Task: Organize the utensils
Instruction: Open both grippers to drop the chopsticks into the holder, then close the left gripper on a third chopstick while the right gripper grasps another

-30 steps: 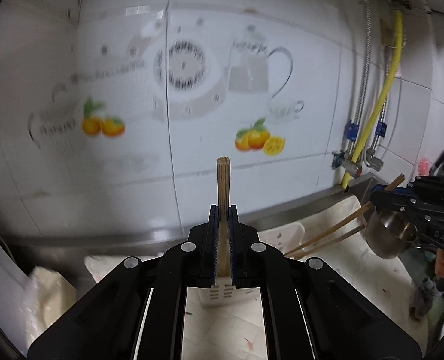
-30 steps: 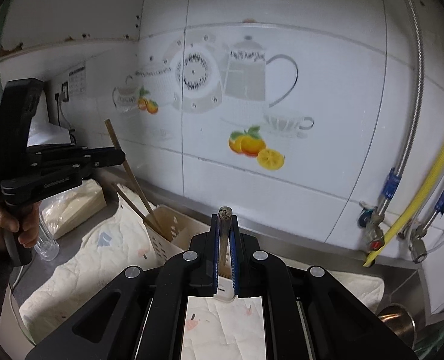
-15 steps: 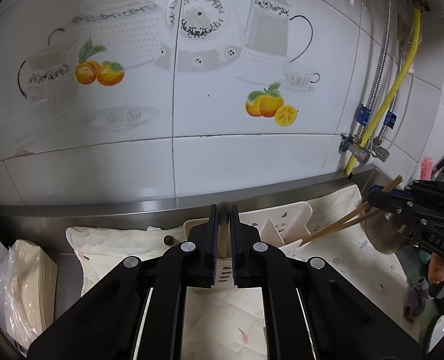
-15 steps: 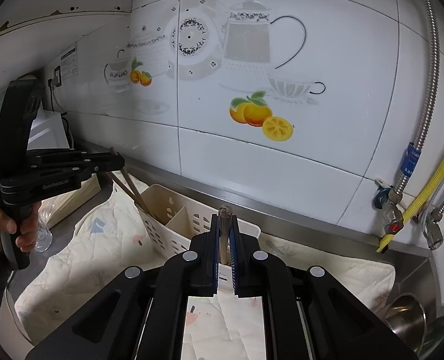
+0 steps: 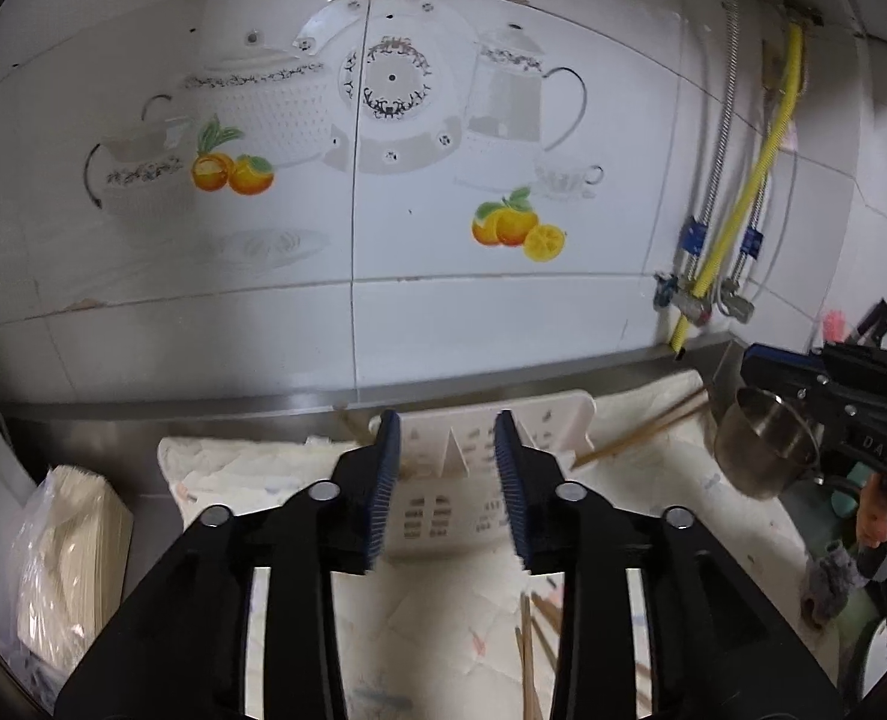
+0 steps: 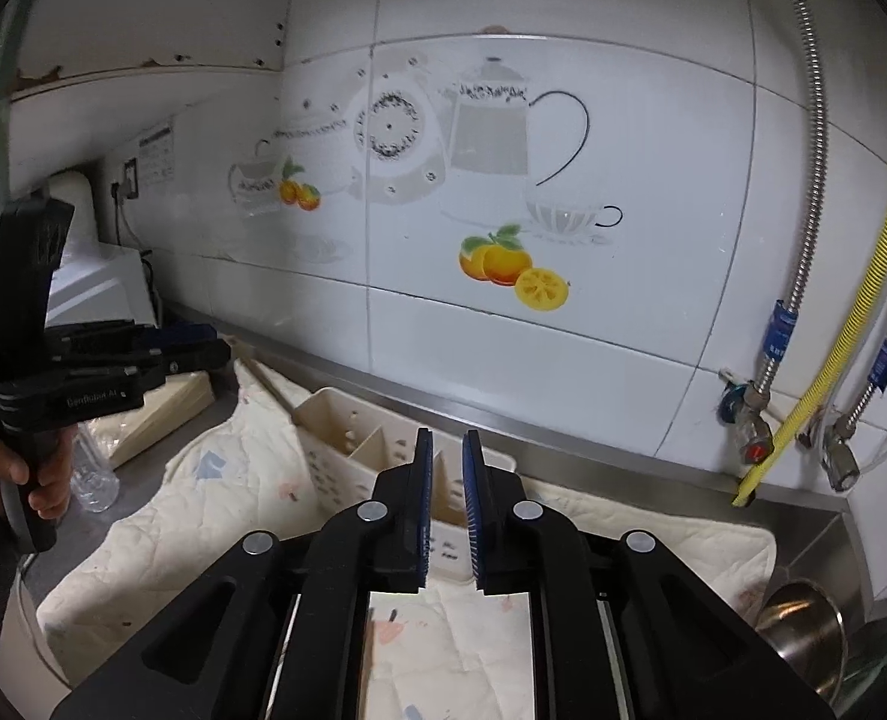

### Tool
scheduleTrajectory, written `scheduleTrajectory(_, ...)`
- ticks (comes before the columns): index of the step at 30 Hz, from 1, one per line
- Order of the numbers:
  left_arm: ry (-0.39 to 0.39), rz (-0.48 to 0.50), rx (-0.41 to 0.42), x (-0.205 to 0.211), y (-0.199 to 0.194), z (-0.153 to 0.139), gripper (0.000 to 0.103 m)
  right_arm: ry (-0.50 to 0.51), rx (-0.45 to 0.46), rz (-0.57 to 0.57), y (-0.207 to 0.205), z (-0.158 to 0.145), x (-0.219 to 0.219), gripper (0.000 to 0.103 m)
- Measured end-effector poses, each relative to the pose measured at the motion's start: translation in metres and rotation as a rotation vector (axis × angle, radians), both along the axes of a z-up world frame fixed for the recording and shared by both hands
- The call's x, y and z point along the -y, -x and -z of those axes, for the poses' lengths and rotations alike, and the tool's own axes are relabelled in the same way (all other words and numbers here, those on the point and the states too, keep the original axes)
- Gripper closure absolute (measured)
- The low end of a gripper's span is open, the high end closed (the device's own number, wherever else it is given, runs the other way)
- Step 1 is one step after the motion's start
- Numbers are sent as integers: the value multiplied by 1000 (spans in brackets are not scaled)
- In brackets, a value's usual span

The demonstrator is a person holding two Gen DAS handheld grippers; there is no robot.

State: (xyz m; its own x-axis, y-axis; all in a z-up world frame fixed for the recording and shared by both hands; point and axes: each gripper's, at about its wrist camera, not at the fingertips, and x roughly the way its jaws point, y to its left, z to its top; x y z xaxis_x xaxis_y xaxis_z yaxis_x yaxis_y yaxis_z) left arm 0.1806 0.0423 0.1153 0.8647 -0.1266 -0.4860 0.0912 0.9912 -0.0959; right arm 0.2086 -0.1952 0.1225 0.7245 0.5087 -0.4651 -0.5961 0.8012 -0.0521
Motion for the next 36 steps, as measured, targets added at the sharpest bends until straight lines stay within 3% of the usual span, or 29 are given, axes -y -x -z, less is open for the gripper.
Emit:
scheduleTrajectory(6,-3,29,-27,11,37,28,66,10,-5,-25,35,26,5,90)
scheduleTrajectory(17,-13,80,-136,36,89,103,62,41,-98,-34,94,115,16,87)
scheduleTrajectory(30,20,128,-295,51,122,178,62,28,-213,27,122,176,38,87)
scheduleTrajectory(36,9,121,-346,54,126,202,74,26,-258,64,128,196,50,87)
